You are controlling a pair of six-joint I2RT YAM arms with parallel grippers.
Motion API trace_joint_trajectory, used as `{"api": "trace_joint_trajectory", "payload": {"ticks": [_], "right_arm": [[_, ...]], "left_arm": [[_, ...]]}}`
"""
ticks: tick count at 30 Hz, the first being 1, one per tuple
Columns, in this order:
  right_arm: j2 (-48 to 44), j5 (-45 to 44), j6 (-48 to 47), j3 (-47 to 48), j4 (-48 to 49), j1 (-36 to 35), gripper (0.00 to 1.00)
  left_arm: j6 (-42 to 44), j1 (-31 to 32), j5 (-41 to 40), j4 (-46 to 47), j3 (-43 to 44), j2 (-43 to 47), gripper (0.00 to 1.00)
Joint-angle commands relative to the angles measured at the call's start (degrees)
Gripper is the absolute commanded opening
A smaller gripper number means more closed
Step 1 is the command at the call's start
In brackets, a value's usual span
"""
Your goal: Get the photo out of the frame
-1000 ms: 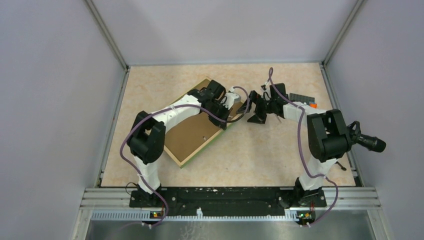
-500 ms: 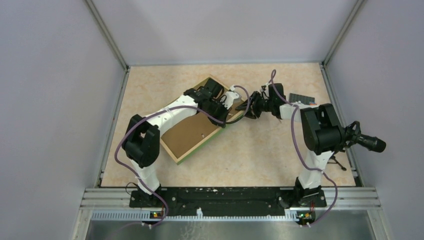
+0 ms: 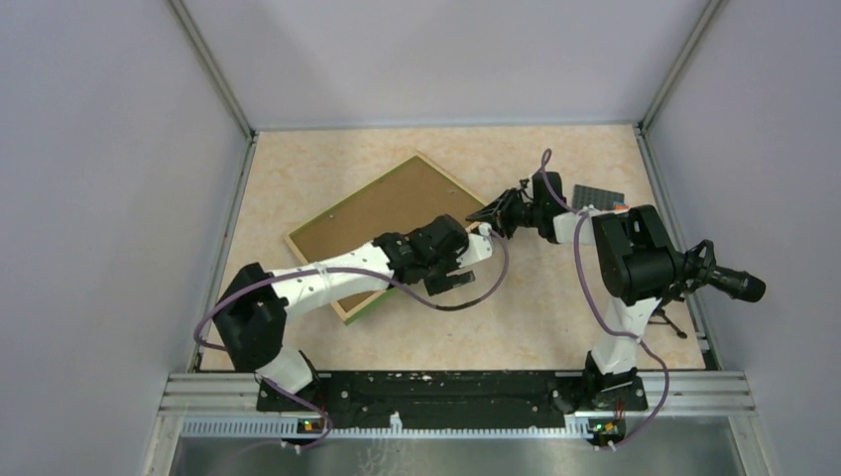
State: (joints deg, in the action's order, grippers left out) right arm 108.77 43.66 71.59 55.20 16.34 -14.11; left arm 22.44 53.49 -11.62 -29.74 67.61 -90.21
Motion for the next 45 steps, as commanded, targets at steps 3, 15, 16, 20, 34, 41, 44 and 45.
{"api": "trace_joint_trajectory", "payload": {"ticks": [3,15,16,20,34,41,44,45], "right_arm": [[-3.7,1.7,5.2,0.3,-2.9,-0.4,0.0],[-7.4,0.9,5.4,-2.4,-7.3,-0.4,0.0],[-7.4,0.9,5.3,-2.3,-7.8,-0.4,0.0],[-7.8,0.1,4.8,-2.1,-9.9,-0.4,0.0],[-10.1,2.3,-5.2,2.0,-13.1,0.0,0.99],[-13.2,1.3,-13.3,3.8,-16.2,0.7,0.99],[-14.9,0.4,-13.9,3.7,-14.5,0.8,0.99],[-15.4,0.5,-13.7,3.5,-13.0,0.9,0.99]], "left_arm": [[3.2,4.5,-18.4,9.1,-3.8,-3.0,0.99],[3.2,5.8,-35.5,11.8,-4.5,-13.8,0.89],[3.8,5.8,-35.8,12.1,-4.3,-14.0,0.85],[4.7,5.8,-35.5,10.4,-2.2,-14.3,0.61],[6.6,1.6,-30.7,-3.0,9.9,-11.8,0.0],[7.5,-3.5,-26.1,-10.9,20.9,-12.5,0.0],[5.4,-7.1,-20.1,-18.5,30.3,-14.3,0.0],[4.8,-8.1,-18.7,-20.7,32.5,-15.0,0.0]]}}
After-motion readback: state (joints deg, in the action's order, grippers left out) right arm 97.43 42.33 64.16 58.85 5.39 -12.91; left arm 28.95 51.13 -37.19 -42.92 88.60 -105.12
